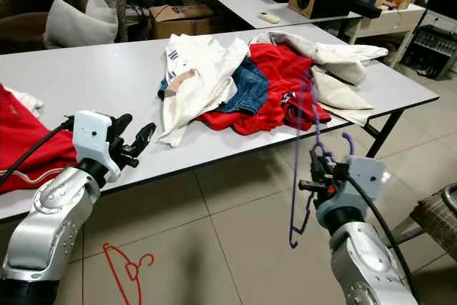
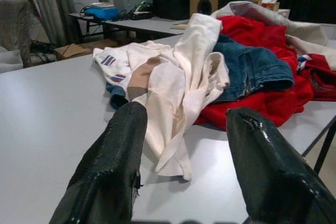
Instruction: Hang hanger
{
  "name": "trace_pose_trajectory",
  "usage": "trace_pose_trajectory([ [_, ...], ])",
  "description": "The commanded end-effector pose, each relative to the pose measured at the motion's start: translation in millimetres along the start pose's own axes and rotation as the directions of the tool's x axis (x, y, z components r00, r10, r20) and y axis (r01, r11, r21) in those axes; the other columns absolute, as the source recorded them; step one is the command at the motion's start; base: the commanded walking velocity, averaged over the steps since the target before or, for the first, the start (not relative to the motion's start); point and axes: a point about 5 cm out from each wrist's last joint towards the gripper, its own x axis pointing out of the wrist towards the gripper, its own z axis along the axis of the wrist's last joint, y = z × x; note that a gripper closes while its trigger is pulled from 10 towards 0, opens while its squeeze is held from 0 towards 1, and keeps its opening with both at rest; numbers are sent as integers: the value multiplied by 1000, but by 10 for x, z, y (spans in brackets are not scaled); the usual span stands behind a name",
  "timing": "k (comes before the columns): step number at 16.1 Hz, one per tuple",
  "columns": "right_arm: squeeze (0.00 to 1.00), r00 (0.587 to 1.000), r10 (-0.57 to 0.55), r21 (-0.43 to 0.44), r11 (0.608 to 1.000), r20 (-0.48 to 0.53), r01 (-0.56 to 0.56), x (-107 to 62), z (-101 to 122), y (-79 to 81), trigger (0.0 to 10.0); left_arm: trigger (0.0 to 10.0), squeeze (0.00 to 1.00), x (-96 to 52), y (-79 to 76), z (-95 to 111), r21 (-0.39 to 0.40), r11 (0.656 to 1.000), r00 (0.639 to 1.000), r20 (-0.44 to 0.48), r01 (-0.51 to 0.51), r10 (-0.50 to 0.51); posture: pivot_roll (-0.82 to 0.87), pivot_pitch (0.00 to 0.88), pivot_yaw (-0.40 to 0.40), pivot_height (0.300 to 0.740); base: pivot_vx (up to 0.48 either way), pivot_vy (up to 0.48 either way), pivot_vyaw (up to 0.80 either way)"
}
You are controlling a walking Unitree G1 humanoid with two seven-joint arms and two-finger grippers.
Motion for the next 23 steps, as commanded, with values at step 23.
trace_pose_trajectory([
  [23, 0, 993, 108, -127, 986, -37, -112, 48, -47, -52, 10000, 10000, 0, 138, -178, -145, 111, 984, 988, -82, 138, -130, -160, 0, 6, 740, 188, 0, -203],
])
